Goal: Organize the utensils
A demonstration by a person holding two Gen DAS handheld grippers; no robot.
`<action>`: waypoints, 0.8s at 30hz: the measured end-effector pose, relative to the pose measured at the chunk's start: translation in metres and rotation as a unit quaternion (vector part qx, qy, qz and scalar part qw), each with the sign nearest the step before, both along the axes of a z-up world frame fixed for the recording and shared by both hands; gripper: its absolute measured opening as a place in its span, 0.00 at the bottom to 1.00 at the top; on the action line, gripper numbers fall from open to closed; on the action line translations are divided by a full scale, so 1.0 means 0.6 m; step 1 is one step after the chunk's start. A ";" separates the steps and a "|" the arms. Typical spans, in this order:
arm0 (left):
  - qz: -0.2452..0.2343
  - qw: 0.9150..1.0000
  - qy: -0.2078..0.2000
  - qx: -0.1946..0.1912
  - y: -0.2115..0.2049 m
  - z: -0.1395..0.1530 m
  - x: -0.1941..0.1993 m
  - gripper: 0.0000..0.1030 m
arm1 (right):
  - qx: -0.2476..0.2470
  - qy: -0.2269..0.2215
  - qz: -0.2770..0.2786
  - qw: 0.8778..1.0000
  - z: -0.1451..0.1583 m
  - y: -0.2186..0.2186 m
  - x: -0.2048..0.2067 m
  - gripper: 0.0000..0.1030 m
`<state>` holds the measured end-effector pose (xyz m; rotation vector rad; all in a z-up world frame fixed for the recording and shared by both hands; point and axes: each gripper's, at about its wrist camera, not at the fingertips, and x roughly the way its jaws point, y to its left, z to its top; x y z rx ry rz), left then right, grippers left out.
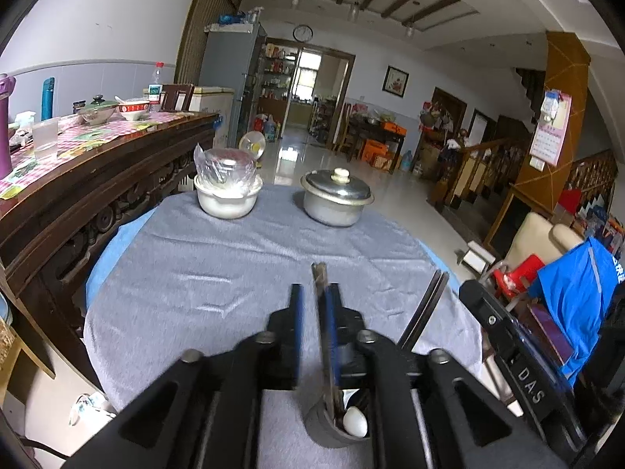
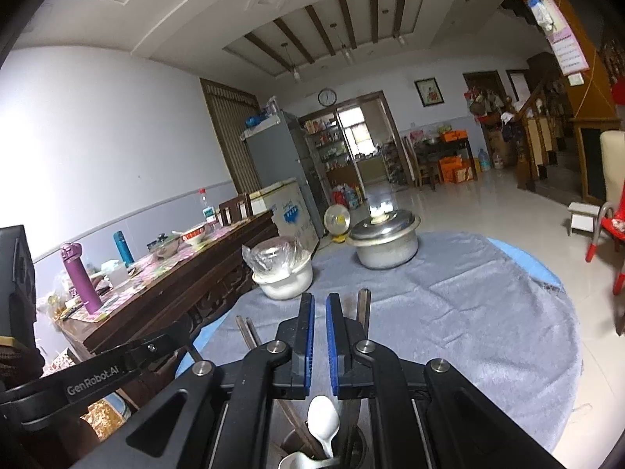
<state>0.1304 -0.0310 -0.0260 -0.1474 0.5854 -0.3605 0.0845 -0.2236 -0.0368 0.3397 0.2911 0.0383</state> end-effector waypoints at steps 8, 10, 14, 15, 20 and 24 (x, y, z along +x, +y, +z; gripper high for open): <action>0.009 1.000 0.001 0.020 0.007 -0.003 -0.004 0.59 | 0.018 -0.006 -0.025 1.000 0.001 -0.027 -0.014 0.34; 0.007 1.000 0.004 0.026 0.007 -0.006 -0.005 0.60 | 0.021 -0.003 -0.029 0.999 0.000 -0.031 -0.015 0.34; 0.007 0.999 0.006 0.041 0.010 -0.010 -0.009 0.70 | 0.016 0.005 -0.033 0.999 -0.003 -0.037 -0.021 0.34; 0.007 0.999 0.006 0.045 0.011 -0.011 -0.011 0.70 | 0.017 0.010 -0.032 0.999 -0.004 -0.039 -0.022 0.37; 0.020 0.995 0.007 0.098 0.015 -0.018 -0.031 0.79 | 0.014 0.028 -0.022 0.999 -0.013 -0.044 -0.037 0.56; 0.036 0.990 0.009 0.135 0.024 -0.028 -0.048 0.83 | -0.008 0.051 -0.019 0.999 -0.023 -0.036 -0.055 0.61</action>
